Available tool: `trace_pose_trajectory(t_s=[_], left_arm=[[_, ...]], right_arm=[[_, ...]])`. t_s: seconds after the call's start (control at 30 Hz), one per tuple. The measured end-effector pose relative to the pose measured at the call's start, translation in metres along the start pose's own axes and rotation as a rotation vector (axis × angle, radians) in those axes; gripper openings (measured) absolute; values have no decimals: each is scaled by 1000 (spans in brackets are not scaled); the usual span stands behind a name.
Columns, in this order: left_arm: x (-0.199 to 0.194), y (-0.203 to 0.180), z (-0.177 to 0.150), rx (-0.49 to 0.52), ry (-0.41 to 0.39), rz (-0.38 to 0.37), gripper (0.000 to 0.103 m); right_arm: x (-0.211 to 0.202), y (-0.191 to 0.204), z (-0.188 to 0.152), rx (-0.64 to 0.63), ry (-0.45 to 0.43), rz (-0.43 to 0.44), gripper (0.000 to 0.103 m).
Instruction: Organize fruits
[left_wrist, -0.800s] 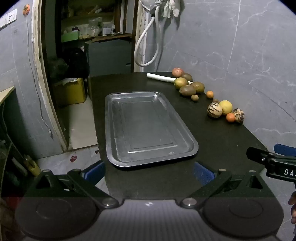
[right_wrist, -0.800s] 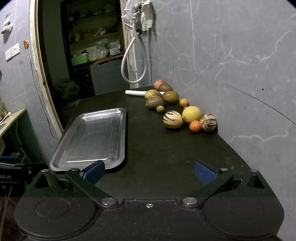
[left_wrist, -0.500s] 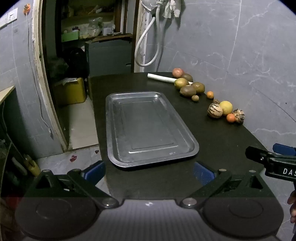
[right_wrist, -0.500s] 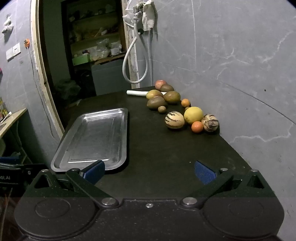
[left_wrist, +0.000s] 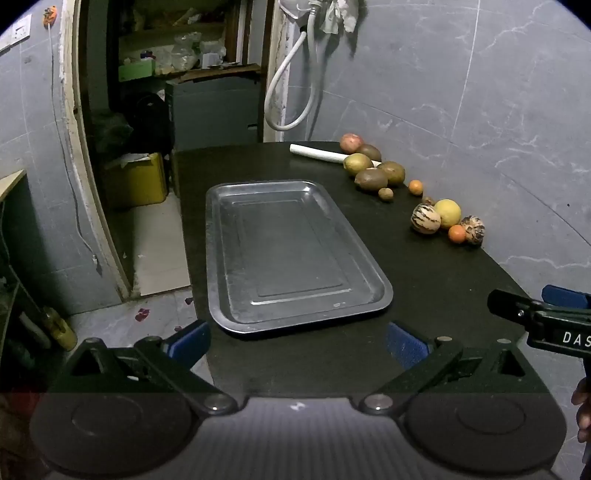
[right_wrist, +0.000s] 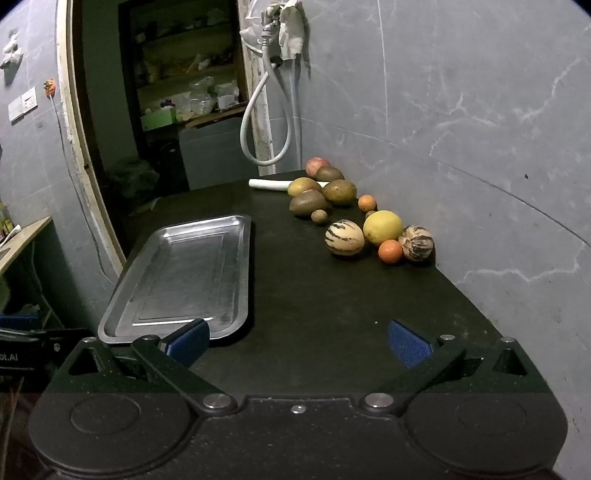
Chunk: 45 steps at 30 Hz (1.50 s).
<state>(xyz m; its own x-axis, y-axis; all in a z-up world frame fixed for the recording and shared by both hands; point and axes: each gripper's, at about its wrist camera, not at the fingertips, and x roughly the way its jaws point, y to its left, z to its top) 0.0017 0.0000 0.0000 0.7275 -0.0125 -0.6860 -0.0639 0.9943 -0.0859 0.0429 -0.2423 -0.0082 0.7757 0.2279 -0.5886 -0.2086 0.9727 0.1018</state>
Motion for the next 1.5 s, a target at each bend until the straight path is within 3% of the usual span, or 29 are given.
trace_pose_trajectory(t_s=[1.5], left_arm=[[19, 7, 5, -17, 58, -38, 102]], right_arm=[[14, -1, 1, 19, 31, -8, 103]])
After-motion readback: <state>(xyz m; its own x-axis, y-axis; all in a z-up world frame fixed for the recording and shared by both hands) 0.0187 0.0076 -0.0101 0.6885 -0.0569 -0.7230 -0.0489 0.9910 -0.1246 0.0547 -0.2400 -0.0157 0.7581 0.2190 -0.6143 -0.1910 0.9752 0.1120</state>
